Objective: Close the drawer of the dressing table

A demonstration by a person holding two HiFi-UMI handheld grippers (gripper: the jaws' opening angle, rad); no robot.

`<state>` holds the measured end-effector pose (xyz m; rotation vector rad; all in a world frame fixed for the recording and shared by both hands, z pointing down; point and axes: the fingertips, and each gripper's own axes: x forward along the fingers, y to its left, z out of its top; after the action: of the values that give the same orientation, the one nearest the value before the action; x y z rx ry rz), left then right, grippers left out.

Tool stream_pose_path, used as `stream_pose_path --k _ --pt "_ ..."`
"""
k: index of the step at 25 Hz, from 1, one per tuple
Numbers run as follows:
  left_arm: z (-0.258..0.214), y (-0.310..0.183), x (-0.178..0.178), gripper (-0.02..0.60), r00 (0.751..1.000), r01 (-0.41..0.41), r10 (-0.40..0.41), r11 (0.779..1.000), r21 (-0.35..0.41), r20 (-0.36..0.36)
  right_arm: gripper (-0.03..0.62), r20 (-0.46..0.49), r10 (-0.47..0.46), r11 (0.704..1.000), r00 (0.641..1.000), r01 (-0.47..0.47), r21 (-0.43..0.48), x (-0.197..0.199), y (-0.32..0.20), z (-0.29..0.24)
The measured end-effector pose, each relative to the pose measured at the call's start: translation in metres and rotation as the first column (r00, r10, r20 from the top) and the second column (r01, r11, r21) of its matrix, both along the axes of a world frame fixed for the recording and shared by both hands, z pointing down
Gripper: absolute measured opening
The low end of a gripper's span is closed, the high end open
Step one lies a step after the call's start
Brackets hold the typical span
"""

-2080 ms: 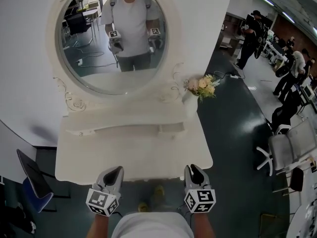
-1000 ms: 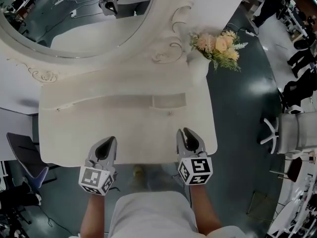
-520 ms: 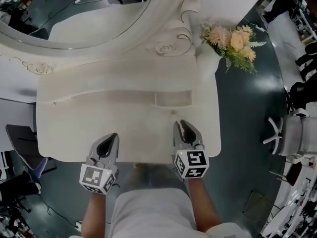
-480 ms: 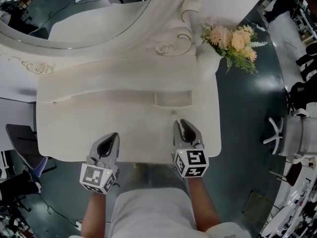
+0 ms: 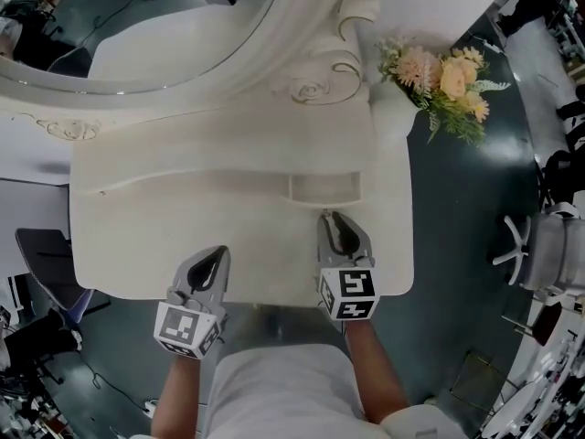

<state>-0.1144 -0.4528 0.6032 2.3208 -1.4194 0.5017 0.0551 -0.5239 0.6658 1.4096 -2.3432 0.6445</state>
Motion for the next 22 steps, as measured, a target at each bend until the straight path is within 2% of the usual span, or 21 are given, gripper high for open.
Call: stream_pose_path --k 10,22 --pt "0.000 -0.008 0.006 -0.002 1.000 -0.019 0.019 1.000 -0.003 0.007 0.087 0.021 0.010 0.999 1.000 -0.009 -0.040 -0.006 -0.006 0.009" --pt "0.001 -0.004 0.000 -0.002 1.000 -0.002 0.002 1.000 -0.011 0.008 0.086 0.014 0.026 0.998 1.000 -0.026 -0.055 -0.004 -0.017 0.012"
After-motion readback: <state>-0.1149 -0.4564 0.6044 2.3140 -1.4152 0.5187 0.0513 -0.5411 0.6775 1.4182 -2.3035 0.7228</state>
